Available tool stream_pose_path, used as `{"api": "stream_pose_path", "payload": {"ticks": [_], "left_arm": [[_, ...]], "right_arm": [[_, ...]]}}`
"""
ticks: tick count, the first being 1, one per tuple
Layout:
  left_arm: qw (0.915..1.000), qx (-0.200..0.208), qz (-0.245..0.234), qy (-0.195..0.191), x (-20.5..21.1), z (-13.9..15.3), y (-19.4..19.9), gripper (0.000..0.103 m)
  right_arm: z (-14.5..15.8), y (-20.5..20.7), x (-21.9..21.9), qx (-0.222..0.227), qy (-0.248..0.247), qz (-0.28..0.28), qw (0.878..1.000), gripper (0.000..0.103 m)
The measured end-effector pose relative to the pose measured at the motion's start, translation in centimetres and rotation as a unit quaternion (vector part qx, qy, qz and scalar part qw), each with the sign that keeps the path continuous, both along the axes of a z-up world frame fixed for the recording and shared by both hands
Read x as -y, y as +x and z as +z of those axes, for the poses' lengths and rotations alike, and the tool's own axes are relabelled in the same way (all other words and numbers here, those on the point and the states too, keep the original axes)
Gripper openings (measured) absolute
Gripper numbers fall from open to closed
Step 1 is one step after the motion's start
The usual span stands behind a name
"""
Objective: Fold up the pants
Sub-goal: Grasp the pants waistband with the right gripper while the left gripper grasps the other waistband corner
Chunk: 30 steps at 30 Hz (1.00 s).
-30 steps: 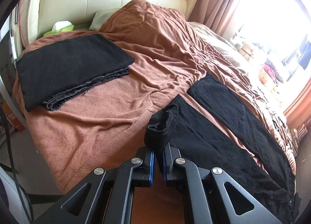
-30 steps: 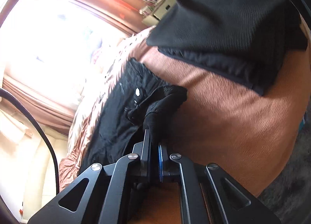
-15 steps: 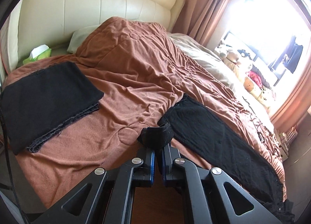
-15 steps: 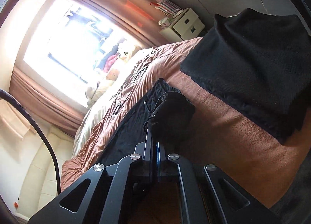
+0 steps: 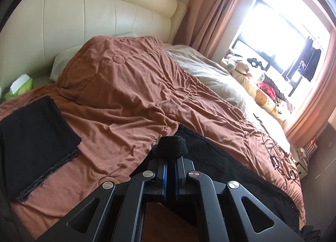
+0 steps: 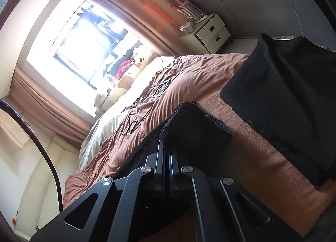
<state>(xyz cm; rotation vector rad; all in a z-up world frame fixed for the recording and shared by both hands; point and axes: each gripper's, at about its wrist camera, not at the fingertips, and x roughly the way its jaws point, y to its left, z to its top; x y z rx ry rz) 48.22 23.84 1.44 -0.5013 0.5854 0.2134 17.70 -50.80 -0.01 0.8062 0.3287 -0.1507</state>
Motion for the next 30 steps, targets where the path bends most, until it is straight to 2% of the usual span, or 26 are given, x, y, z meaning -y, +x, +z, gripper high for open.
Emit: {"api": "stream_pose_path", "payload": {"ticks": [5,9,16,22,30], "left_arm": [[1.0000,0.003,-0.007,0.002,0.2,0.8,3.1,0.005],[0.9998,-0.008,-0.019,0.003,0.6,0.3,6.2,0.005],[0.9990,-0.035,-0.029,0.003,1.3,-1.3,11.9,0.005],[0.9957,-0.086,-0.031,-0.018,1.6,-5.2,18.0,0.005],[0.9892,-0.131,-0.012,-0.064,1.4,-10.6,23.9,0.005]], "right_arm": [[0.0,1.3,0.8,-0.001,0.011,-0.009,1.000,0.000],[0.0,2.6,0.9,-0.008,0.018,-0.018,1.000,0.000],[0.8,7.4,0.6,-0.054,0.014,-0.037,0.998,0.000],[2.2,12.9,-0.1,-0.101,-0.027,-0.038,0.994,0.000],[2.0,18.7,0.2,-0.137,-0.041,-0.045,0.989,0.000]]}}
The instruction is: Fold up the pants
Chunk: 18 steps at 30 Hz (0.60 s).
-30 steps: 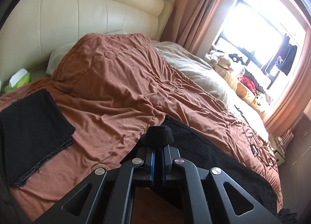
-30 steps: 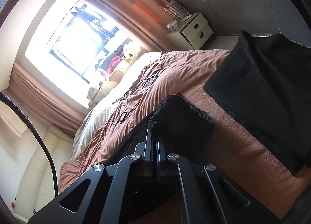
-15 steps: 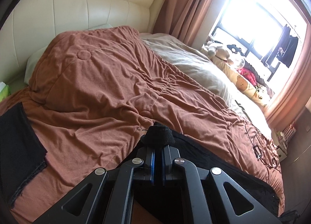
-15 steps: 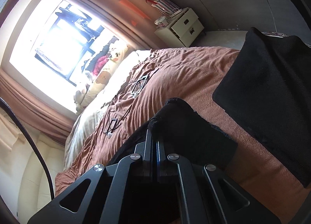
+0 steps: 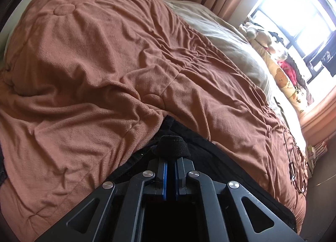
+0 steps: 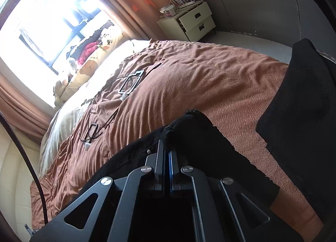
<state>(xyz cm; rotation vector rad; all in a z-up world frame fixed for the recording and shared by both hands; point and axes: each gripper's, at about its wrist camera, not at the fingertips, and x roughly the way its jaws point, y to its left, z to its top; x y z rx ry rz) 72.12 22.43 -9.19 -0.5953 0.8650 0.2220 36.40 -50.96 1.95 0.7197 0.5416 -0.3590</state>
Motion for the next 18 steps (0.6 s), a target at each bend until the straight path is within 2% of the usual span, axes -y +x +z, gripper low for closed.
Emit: {"api": "stream_pose_path", "payload": {"ticks": [15,18], "left_arm": [[0.9970,-0.061,0.045,-0.017,-0.3,-4.9,6.6,0.006],[0.9954,-0.088,0.033,-0.021,0.2,-6.2,7.7,0.012]], "right_arm": [[-1.5,8.1,0.4,-0.039,-0.018,-0.011,0.999,0.000],[-2.3,9.7,0.3,-0.054,-0.026,-0.017,0.998,0.000]]}}
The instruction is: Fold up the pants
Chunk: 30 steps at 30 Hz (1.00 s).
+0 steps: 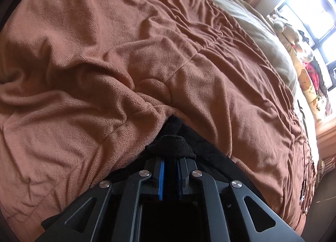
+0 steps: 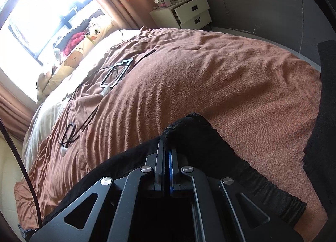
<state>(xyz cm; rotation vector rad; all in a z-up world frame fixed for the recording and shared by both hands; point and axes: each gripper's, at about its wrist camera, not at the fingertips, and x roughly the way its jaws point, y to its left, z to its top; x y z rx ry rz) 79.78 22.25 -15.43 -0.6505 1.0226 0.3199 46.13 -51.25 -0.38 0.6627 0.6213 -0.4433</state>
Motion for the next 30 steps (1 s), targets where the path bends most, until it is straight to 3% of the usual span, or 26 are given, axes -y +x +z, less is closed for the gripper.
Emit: {"api": "stream_pose_path", "payload": {"ticks": [2,3,4,5,6,7,11,14,19,21,26,30], "left_arm": [[0.9998,-0.002,-0.018,0.003,0.5,-0.1,0.0,0.021],[0.9996,-0.001,-0.028,0.003,0.7,0.0,-0.1,0.027],[0.9993,0.000,-0.037,0.000,0.9,0.1,-0.2,0.041],[0.9989,0.001,-0.047,-0.006,1.3,0.2,-0.3,0.055],[0.9984,0.003,-0.057,-0.007,1.7,0.4,-0.3,0.060],[0.9980,0.001,-0.064,-0.003,2.2,0.5,-0.3,0.063],[0.9963,-0.006,-0.085,-0.006,3.9,0.4,0.0,0.063],[0.9972,-0.011,-0.073,-0.009,4.1,0.0,0.3,0.063],[0.9981,-0.015,-0.056,-0.020,3.9,-0.4,0.7,0.063],[0.9983,-0.016,-0.052,-0.020,3.9,-0.4,0.6,0.060],[0.9984,-0.029,-0.049,-0.008,3.6,-0.8,0.4,0.039],[0.9983,-0.031,-0.049,-0.003,3.3,-1.1,0.0,0.031]], "right_arm": [[-0.2,0.8,-0.5,-0.014,-0.020,0.009,1.000,0.004],[-0.1,1.0,-0.8,-0.015,-0.027,0.017,0.999,0.012],[0.1,1.0,-1.2,-0.011,-0.033,0.027,0.999,0.020],[0.5,1.3,-1.6,-0.008,-0.039,0.037,0.999,0.041],[0.8,1.1,-2.2,-0.002,-0.047,0.047,0.998,0.060],[1.2,1.0,-2.6,0.005,-0.057,0.056,0.997,0.064],[2.1,1.2,-5.3,0.013,-0.085,0.122,0.989,0.064],[2.6,2.0,-8.1,0.004,-0.118,0.180,0.977,0.064],[2.7,3.9,-13.0,-0.036,-0.171,0.285,0.943,0.064],[2.6,4.6,-14.6,-0.049,-0.188,0.318,0.928,0.064],[2.5,6.5,-17.3,-0.079,-0.218,0.376,0.897,0.064],[2.4,9.4,-18.9,-0.104,-0.242,0.415,0.871,0.064]]}}
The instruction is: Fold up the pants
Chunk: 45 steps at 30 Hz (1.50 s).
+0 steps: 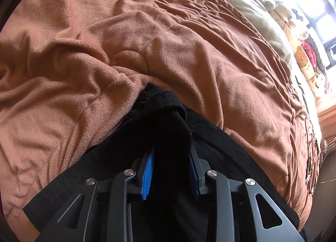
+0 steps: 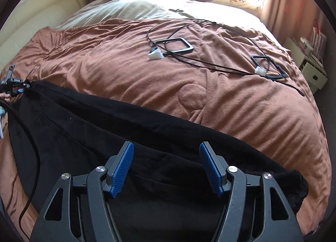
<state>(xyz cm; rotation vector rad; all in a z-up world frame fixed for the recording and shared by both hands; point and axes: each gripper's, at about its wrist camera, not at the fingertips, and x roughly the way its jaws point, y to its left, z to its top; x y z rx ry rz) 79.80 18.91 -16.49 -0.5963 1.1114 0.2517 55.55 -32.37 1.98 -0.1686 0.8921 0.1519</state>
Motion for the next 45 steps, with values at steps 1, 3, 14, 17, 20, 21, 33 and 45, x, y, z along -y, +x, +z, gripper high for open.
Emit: {"api": "stream_pose_path", "payload": {"ticks": [1,3,14,17,20,21,33,45], "left_arm": [[1.0000,0.000,0.001,0.001,-0.1,0.0,-0.1,0.028],[1.0000,0.001,0.002,0.005,-0.1,0.0,-0.2,0.026],[1.0000,0.005,-0.001,-0.004,-0.5,0.1,-0.7,0.023],[1.0000,0.006,-0.001,-0.005,-0.6,0.1,-0.7,0.023],[0.9999,0.007,-0.005,-0.006,-0.6,0.1,-0.7,0.023],[0.9999,0.007,-0.005,-0.006,-0.7,0.2,-0.8,0.023],[0.9998,0.011,-0.010,-0.011,-1.0,1.6,-1.9,0.022],[0.9993,0.027,0.003,-0.025,-1.5,2.4,-1.0,0.018]], "right_arm": [[-0.3,0.6,-0.5,-0.004,-0.012,0.005,1.000,0.064],[-0.8,1.4,-1.8,-0.014,-0.017,0.021,1.000,0.064],[-4.6,5.1,-6.9,-0.061,-0.101,0.115,0.986,0.064],[-5.7,6.7,-6.9,-0.089,-0.101,0.124,0.983,0.064],[-7.0,7.8,-7.2,-0.123,-0.110,0.131,0.978,0.064],[-7.4,8.1,-7.3,-0.130,-0.116,0.134,0.976,0.064],[-8.1,6.8,-10.0,-0.106,-0.190,0.143,0.966,0.000],[-6.8,6.9,-13.3,-0.002,-0.233,0.082,0.969,0.000]]}}
